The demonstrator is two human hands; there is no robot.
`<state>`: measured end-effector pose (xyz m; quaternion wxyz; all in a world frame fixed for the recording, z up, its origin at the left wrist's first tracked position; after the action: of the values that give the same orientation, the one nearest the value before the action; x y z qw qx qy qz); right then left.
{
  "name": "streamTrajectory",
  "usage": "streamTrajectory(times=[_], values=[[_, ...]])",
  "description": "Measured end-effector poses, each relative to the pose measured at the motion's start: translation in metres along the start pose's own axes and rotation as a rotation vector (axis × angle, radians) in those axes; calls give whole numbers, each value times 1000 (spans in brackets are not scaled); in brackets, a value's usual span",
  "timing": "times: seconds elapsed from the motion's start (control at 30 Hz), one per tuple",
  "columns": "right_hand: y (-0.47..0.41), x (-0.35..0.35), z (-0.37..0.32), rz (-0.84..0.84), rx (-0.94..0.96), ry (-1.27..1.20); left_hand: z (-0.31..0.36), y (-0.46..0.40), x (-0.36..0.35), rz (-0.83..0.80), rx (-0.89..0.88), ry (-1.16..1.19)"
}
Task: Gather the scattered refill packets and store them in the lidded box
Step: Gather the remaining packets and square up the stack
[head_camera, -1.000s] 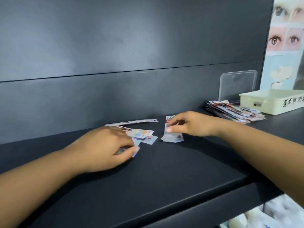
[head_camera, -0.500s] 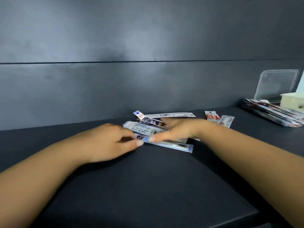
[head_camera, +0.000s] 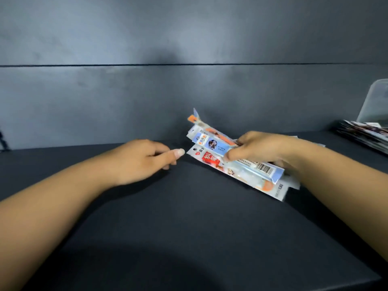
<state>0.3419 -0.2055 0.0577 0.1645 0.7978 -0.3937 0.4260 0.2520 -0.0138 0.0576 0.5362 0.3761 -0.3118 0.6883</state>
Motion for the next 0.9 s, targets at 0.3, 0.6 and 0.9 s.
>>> streamTrajectory(times=[0.3, 0.6, 0.9], values=[[2, -17, -34, 201, 158, -929, 30, 5, -27, -366, 95, 899], [1, -36, -44, 32, 257, -917, 27, 1, -17, -246, 40, 1337], [1, -24, -34, 280, 217, -958, 20, -1, 4, -140, -14, 1351]])
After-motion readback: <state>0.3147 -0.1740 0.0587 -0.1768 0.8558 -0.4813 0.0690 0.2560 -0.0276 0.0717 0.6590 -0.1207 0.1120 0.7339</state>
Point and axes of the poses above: each hand's wrist, its own y-axis away from the middle knuckle, its own x-axis out of the back of the hand, z = x × y, the point moved 4 cm from there along -y, towards the middle knuckle, and after that the axes turned 15 degrees about x, right-handed, at the moved point
